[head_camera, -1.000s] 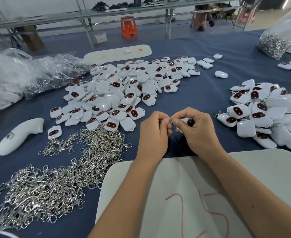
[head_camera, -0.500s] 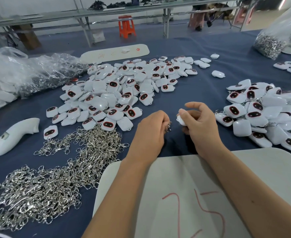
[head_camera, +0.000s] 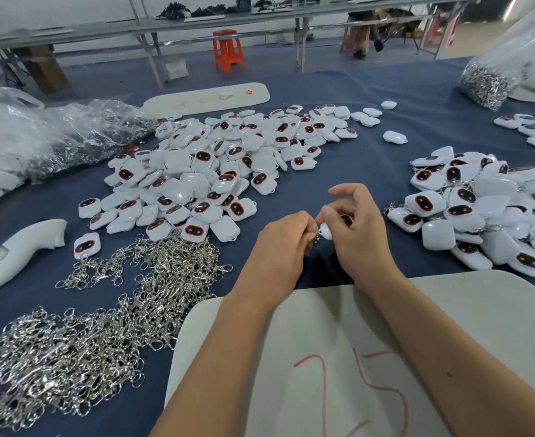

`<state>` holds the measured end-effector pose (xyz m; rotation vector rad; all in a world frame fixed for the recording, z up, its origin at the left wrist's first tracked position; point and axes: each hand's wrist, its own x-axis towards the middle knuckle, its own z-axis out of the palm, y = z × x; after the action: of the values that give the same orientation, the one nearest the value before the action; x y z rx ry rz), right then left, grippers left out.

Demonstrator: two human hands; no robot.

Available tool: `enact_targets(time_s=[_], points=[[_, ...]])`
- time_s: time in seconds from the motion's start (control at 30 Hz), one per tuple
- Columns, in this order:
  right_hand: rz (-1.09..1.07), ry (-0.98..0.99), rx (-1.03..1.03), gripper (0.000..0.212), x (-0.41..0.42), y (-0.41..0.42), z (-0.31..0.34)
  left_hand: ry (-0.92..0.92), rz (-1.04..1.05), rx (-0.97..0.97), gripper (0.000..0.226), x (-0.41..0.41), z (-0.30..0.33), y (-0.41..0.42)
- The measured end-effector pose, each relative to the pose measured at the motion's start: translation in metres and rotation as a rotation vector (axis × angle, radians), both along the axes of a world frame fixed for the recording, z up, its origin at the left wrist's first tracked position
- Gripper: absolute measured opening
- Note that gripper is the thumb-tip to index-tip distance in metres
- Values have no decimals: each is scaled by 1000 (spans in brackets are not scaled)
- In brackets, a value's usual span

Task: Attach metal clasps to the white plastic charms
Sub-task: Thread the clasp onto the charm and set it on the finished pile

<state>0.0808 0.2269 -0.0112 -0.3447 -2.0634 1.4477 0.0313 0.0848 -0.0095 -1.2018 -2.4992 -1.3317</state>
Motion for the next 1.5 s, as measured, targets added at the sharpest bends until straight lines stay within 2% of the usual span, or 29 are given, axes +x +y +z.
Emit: enact_targets(time_s=[0.2, 0.33, 0.67, 1.03, 1.5], points=[[31, 3, 95, 24, 1, -4, -3, -7, 2, 23, 17, -1, -1, -3], [-50, 66, 69, 18, 1, -3, -1, -20, -10, 4, 17, -1, -2, -2], [-20, 25, 124, 18, 1, -4, -1, -30, -6, -1, 17, -1, -2, -2], [-21, 4, 145, 18, 2, -5, -1, -63, 29, -80, 27, 2, 0, -1], [-11, -29, 227, 18, 4, -9, 1, -109, 109, -190, 21, 6, 7, 3]])
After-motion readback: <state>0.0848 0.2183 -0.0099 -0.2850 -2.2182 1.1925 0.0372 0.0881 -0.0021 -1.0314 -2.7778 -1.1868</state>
